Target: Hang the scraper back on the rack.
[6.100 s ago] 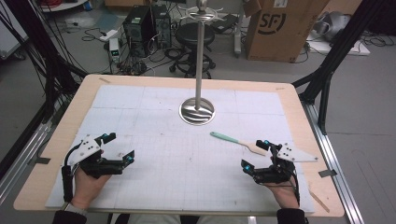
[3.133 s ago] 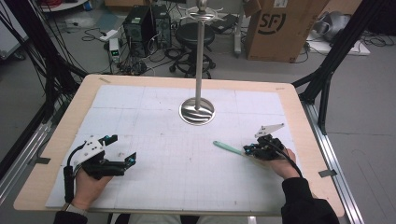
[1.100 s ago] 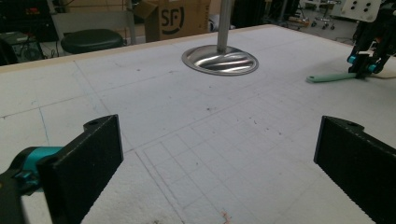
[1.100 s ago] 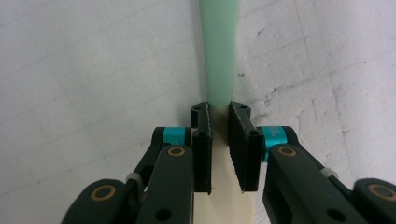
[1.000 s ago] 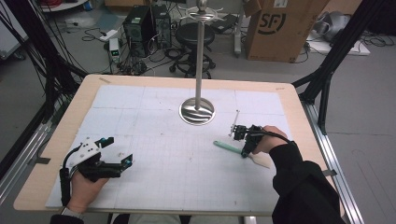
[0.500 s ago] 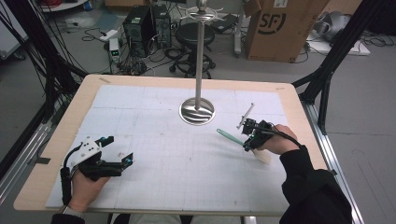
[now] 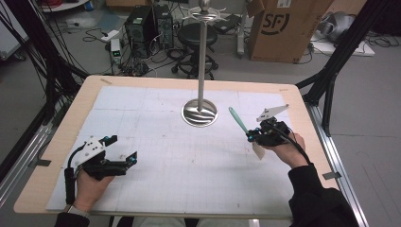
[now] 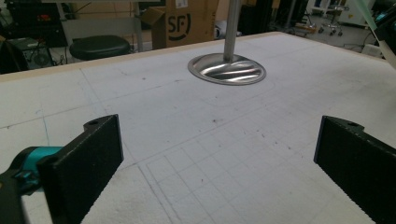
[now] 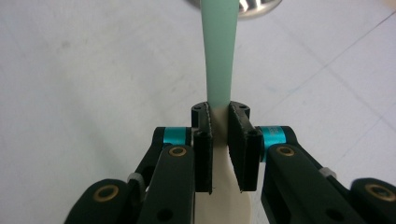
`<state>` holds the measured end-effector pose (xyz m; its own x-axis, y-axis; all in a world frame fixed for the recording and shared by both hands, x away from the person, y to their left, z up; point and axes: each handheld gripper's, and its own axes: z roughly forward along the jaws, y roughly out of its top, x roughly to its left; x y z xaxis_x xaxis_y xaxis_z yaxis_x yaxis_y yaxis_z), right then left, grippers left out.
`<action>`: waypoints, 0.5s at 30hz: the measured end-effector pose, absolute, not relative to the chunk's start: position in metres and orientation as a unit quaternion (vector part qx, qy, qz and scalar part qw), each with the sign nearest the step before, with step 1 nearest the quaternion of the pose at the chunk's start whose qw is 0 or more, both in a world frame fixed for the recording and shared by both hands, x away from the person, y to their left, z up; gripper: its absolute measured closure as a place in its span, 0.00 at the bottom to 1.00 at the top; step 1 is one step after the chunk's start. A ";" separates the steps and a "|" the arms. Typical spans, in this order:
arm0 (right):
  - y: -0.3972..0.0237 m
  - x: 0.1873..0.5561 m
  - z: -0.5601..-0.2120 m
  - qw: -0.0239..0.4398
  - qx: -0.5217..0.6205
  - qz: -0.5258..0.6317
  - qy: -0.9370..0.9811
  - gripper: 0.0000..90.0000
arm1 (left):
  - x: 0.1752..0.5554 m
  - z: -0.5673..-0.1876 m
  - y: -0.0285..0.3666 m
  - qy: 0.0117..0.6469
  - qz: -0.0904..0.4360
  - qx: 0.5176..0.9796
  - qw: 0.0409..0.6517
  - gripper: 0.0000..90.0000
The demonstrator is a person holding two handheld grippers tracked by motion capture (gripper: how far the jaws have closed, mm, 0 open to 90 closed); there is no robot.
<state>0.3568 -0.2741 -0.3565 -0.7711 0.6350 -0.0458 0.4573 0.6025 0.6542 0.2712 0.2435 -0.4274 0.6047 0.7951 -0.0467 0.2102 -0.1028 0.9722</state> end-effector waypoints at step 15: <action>-0.274 0.358 -0.347 0.189 0.333 0.477 0.791 0.89 | 0.272 -0.428 0.241 0.357 0.255 0.699 0.565 0.02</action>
<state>0.3579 -0.2743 -0.3467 -0.7073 0.7066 0.0182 0.3459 0.3236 0.8807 0.2716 0.2406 -0.4276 0.6150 0.7871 -0.0477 0.2123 -0.1070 0.9713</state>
